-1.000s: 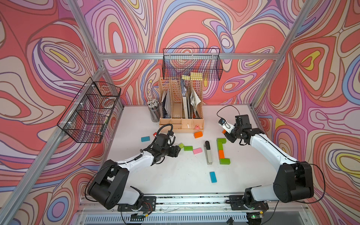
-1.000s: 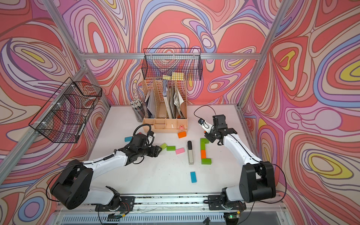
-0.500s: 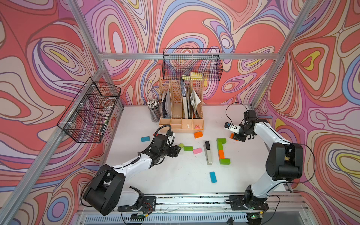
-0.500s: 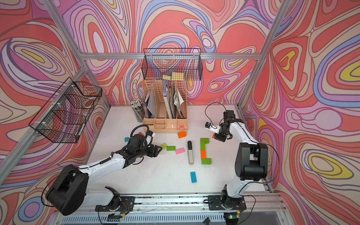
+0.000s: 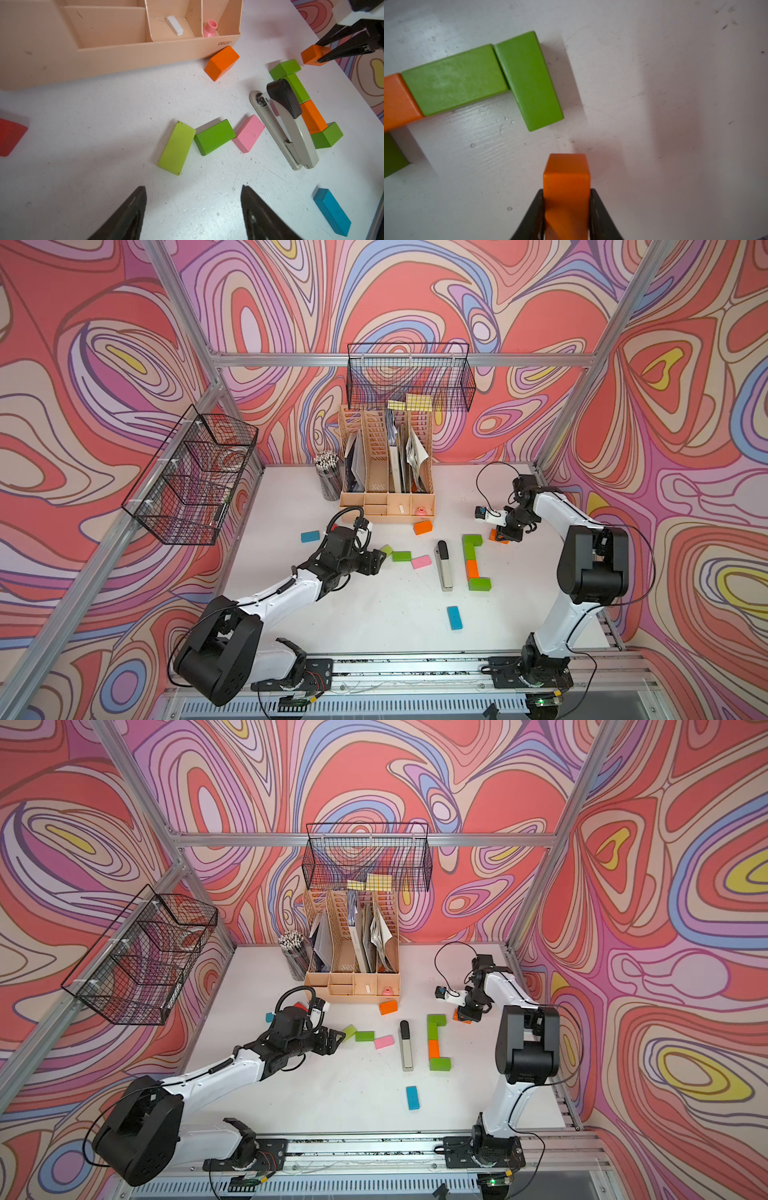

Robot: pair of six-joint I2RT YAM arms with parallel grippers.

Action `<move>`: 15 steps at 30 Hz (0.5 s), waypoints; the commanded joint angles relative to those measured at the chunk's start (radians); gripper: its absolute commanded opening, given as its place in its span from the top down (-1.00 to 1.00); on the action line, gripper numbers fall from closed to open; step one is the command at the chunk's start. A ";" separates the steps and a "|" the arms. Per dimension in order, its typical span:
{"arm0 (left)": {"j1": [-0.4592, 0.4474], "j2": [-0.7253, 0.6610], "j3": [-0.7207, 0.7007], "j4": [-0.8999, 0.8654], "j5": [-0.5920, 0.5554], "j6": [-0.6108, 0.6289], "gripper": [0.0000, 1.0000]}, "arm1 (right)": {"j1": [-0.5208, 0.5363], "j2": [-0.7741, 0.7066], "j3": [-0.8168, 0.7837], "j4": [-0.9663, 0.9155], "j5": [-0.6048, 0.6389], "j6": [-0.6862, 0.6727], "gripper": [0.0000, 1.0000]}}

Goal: Assemble the letter c with building blocks
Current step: Assemble the building block at the center of the board.

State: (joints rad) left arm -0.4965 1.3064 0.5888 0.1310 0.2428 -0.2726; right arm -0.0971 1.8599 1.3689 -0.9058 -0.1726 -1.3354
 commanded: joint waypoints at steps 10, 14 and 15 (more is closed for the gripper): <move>0.003 0.013 0.005 0.000 0.004 0.016 -0.48 | -0.015 0.052 -0.038 0.052 -0.050 -0.009 0.61; 0.004 0.011 0.003 -0.001 -0.004 0.019 -0.48 | -0.015 0.072 -0.036 0.058 -0.052 -0.005 0.61; 0.004 0.013 0.004 0.001 -0.004 0.019 -0.48 | -0.015 0.075 -0.040 0.064 -0.054 -0.004 0.61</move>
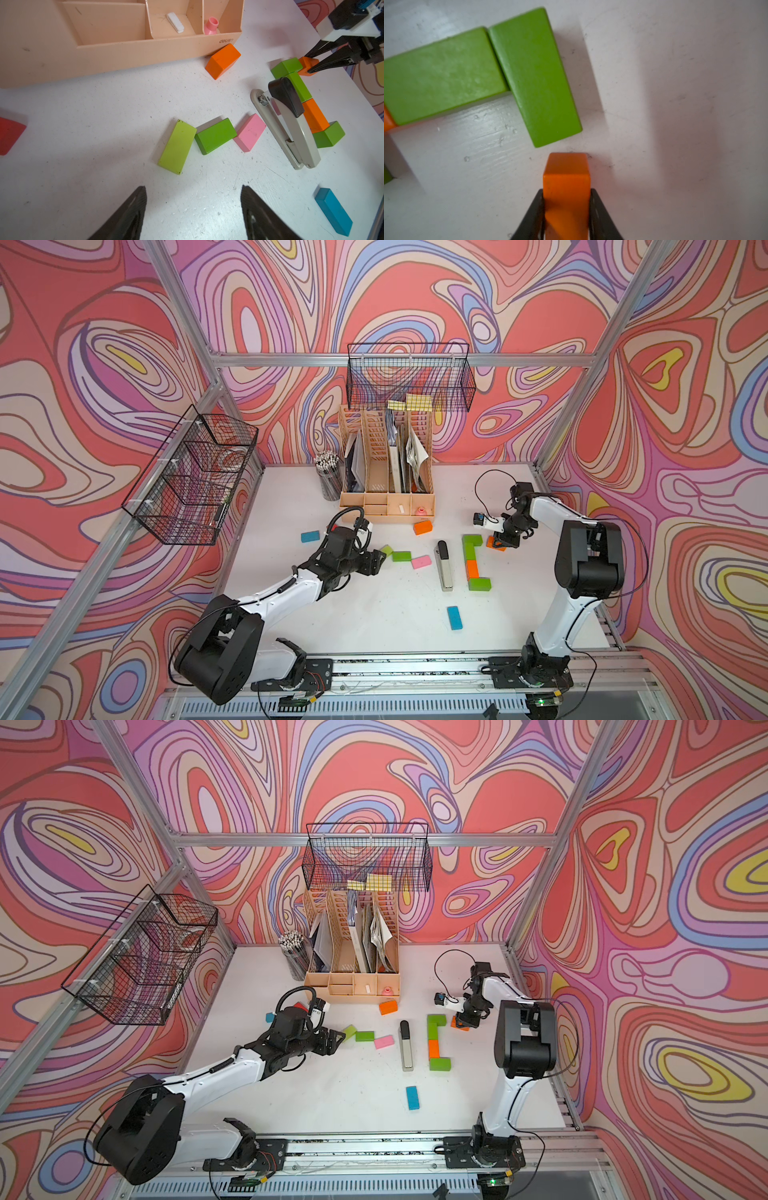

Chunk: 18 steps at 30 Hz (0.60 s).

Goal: Assemble the letter c with building blocks
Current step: Assemble the building block at the center of the board.

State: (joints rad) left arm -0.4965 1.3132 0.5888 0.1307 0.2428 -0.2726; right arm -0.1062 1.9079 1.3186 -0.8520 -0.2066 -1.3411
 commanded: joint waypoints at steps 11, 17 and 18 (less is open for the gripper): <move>0.004 0.021 0.011 0.002 0.001 0.019 -0.48 | -0.006 -0.008 0.019 0.037 -0.012 0.072 0.25; 0.004 0.014 0.009 0.002 0.005 0.019 -0.48 | -0.006 -0.067 -0.022 0.069 -0.028 0.085 0.13; 0.003 0.012 0.009 0.003 0.004 0.019 -0.48 | -0.006 -0.072 -0.024 0.073 -0.030 0.097 0.10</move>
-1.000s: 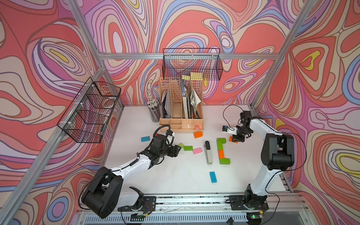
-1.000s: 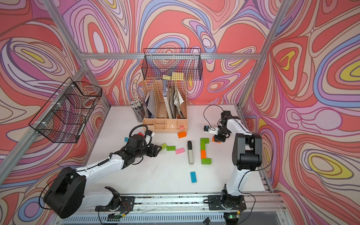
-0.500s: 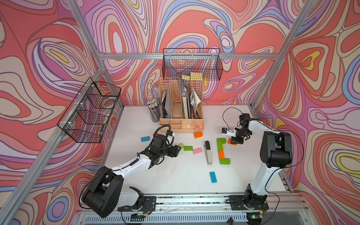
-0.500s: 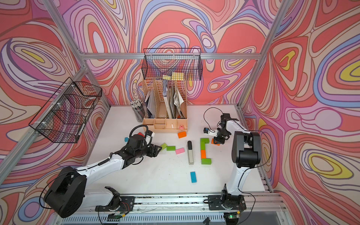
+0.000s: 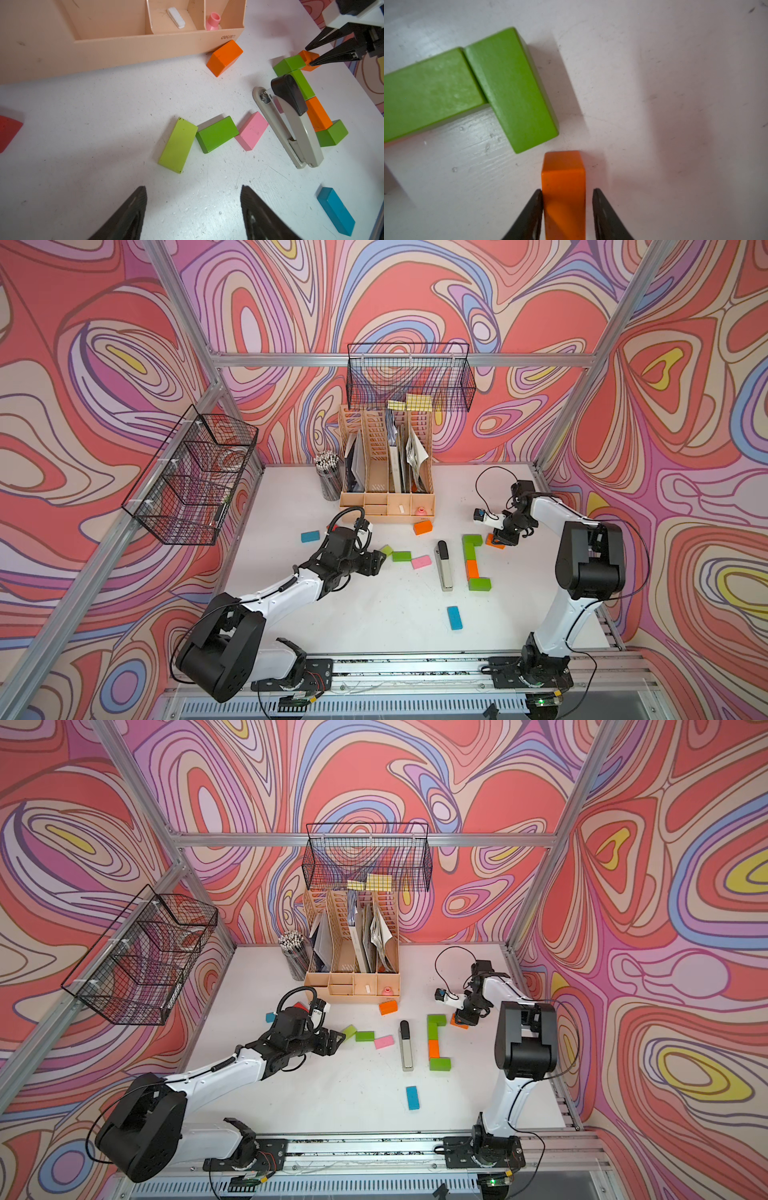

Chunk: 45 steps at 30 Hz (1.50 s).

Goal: Assemble the letter c with building blocks
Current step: Assemble the building block at the center of the board.

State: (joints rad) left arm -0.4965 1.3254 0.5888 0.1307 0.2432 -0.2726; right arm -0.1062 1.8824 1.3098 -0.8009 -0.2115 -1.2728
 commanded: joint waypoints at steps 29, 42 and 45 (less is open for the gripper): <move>0.003 -0.002 0.020 -0.037 -0.019 0.021 -0.48 | -0.006 -0.512 -0.416 0.364 0.147 1.640 -0.29; 0.003 0.002 0.027 -0.054 -0.036 0.035 -0.47 | -0.006 -0.436 -0.441 0.463 0.103 1.704 -0.54; 0.004 -0.003 0.023 -0.048 -0.035 0.031 -0.48 | -0.006 -0.419 -0.452 0.482 0.113 1.702 -0.66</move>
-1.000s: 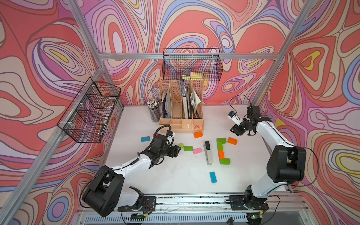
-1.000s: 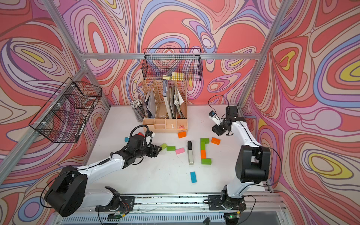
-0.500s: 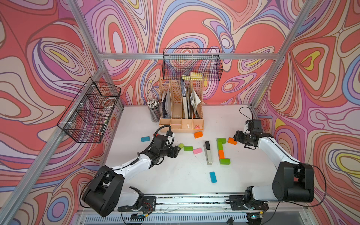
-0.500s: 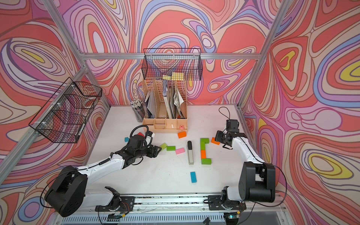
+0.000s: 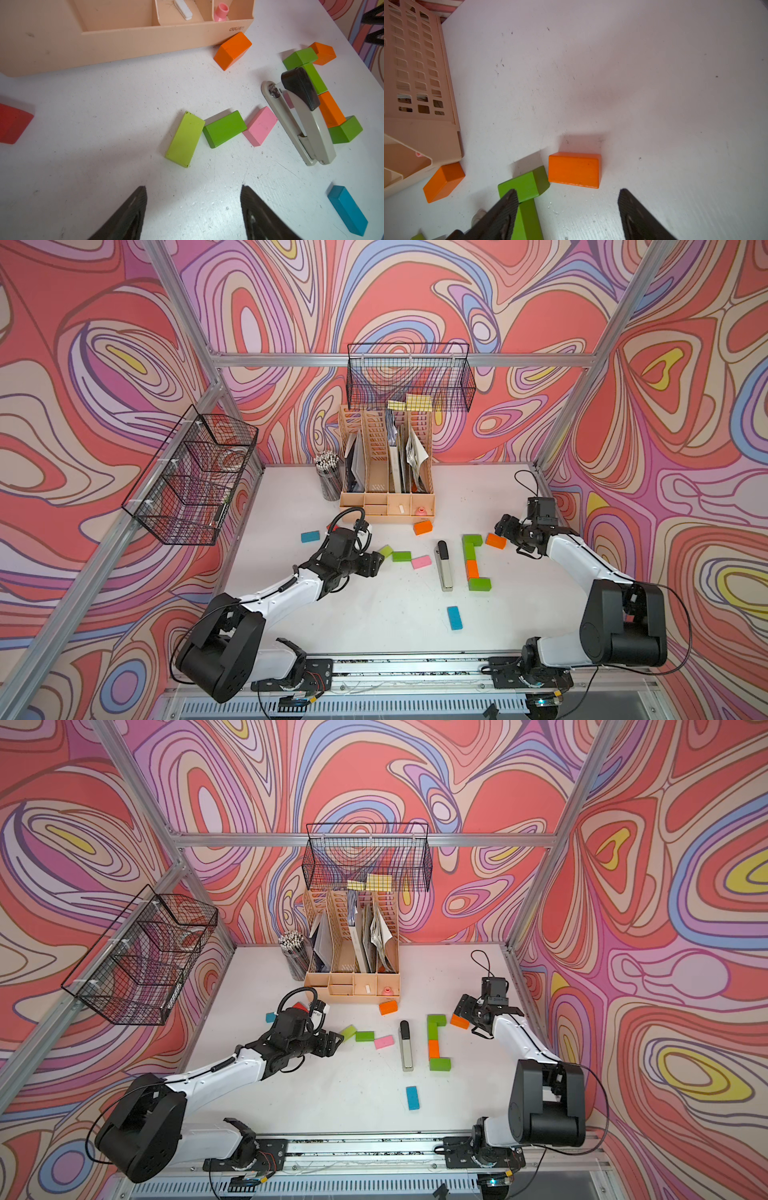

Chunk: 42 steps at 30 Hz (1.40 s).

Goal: Assemble the letter c with building blocks
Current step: Assemble the building block at the center of the board.

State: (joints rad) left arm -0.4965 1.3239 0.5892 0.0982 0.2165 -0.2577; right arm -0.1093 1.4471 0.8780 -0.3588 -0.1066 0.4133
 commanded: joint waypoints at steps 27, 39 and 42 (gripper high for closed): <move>0.004 -0.025 0.005 -0.003 0.006 -0.019 -0.46 | -0.003 0.077 -0.035 0.063 0.046 0.008 -0.70; 0.004 -0.009 0.005 0.003 0.009 -0.020 -0.46 | -0.003 0.145 -0.017 0.112 -0.007 0.008 -0.75; 0.003 -0.007 0.006 0.003 0.010 -0.020 -0.46 | -0.003 0.155 -0.017 0.118 0.000 0.005 -0.78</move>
State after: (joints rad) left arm -0.4965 1.3155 0.5892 0.0990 0.2199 -0.2737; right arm -0.1093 1.5875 0.8410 -0.2607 -0.1043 0.4240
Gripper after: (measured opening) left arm 0.730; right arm 0.890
